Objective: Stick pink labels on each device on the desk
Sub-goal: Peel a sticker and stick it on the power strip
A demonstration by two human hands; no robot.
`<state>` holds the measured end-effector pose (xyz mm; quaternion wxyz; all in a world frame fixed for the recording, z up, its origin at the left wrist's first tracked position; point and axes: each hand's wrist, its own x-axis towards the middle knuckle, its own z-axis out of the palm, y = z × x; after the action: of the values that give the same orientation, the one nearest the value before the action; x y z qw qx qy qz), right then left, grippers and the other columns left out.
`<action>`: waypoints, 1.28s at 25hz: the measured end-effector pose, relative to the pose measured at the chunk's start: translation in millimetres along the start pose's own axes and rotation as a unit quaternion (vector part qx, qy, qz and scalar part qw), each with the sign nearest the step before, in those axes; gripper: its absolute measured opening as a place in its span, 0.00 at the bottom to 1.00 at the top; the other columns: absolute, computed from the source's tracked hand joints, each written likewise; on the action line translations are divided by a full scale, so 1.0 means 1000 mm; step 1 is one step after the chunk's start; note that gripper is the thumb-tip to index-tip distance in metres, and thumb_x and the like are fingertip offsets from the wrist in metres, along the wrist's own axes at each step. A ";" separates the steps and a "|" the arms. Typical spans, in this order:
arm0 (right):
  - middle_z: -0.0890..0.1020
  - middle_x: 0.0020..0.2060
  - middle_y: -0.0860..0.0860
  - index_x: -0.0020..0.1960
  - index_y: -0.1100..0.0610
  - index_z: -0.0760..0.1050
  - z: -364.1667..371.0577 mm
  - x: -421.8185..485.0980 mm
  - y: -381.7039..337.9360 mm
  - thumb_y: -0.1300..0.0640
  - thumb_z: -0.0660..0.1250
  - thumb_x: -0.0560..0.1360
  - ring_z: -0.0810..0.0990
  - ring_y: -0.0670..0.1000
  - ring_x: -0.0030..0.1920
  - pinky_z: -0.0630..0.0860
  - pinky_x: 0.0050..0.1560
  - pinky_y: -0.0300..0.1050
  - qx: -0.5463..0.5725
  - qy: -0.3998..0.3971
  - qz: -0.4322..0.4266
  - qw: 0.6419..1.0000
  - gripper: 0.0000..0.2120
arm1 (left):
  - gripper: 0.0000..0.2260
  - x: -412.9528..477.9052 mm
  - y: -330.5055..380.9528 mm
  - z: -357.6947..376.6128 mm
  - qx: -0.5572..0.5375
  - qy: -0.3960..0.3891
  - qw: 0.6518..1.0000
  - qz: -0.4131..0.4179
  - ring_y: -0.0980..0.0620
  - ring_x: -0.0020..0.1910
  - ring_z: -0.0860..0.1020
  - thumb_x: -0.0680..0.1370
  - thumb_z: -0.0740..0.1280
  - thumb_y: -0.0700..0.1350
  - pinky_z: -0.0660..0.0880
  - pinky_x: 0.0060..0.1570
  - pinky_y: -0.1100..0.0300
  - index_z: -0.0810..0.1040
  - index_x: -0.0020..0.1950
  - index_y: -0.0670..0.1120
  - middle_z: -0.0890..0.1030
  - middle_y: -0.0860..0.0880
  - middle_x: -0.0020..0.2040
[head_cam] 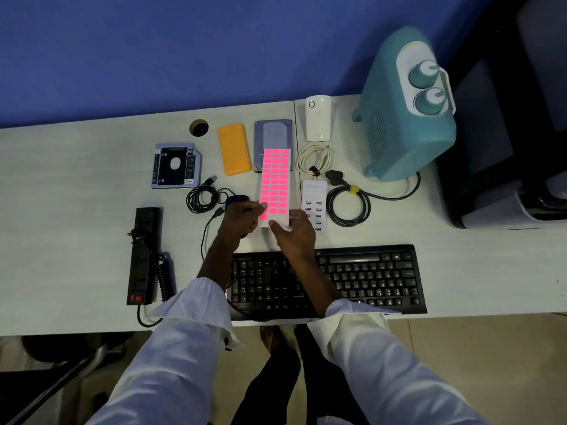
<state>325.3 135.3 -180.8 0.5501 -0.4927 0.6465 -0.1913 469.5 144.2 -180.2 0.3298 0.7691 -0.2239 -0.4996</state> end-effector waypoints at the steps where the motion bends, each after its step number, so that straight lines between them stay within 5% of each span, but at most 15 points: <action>1: 0.84 0.45 0.52 0.58 0.60 0.78 -0.001 0.000 -0.005 0.55 0.74 0.72 0.81 0.47 0.35 0.76 0.36 0.40 0.062 -0.031 0.052 0.996 0.17 | 0.11 -0.002 0.000 0.000 -0.001 -0.001 1.000 0.002 0.58 0.19 0.65 0.78 0.71 0.50 0.60 0.20 0.67 0.82 0.45 0.42 0.70 0.51 0.21; 5: 0.83 0.34 0.52 0.49 0.58 0.81 -0.001 -0.005 -0.013 0.63 0.72 0.73 0.77 0.44 0.23 0.69 0.24 0.35 0.193 -0.064 0.131 0.970 0.05 | 0.04 -0.012 -0.008 0.001 0.007 0.051 0.996 0.069 0.58 0.23 0.74 0.77 0.72 0.44 0.68 0.24 0.66 0.79 0.45 0.45 0.79 0.49 0.32; 11: 0.81 0.31 0.52 0.48 0.60 0.80 0.000 -0.007 -0.013 0.65 0.71 0.74 0.77 0.42 0.22 0.69 0.23 0.35 0.241 -0.055 0.174 0.953 0.03 | 0.05 -0.027 -0.040 0.001 0.096 0.058 0.969 0.220 0.50 0.40 0.83 0.77 0.70 0.38 0.81 0.40 0.57 0.83 0.51 0.46 0.86 0.49 0.48; 17: 0.80 0.31 0.54 0.45 0.61 0.81 -0.001 -0.006 -0.014 0.66 0.72 0.73 0.76 0.47 0.26 0.69 0.26 0.36 0.234 -0.075 0.188 0.951 0.03 | 0.09 -0.030 -0.037 0.006 0.094 0.077 0.968 0.221 0.59 0.40 0.82 0.74 0.75 0.42 0.77 0.41 0.68 0.84 0.53 0.43 0.85 0.52 0.47; 22: 0.80 0.31 0.55 0.47 0.61 0.81 0.000 -0.004 -0.014 0.66 0.72 0.73 0.75 0.49 0.29 0.71 0.31 0.41 0.256 -0.080 0.189 0.945 0.04 | 0.08 -0.028 -0.035 0.008 0.020 0.069 0.982 0.174 0.54 0.34 0.81 0.75 0.74 0.43 0.76 0.35 0.66 0.84 0.52 0.42 0.86 0.46 0.44; 32: 0.82 0.35 0.61 0.47 0.63 0.80 -0.001 -0.002 -0.014 0.69 0.68 0.74 0.77 0.55 0.33 0.73 0.32 0.43 0.239 -0.078 0.192 0.949 0.05 | 0.05 -0.026 -0.035 0.013 0.025 0.102 0.975 0.194 0.59 0.34 0.80 0.77 0.71 0.41 0.77 0.32 0.65 0.84 0.50 0.42 0.85 0.47 0.43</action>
<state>330.1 130.1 -168.3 0.7264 -0.2266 0.6198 -0.1918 447.6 182.1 -193.5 0.4224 0.7658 -0.3463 -0.3395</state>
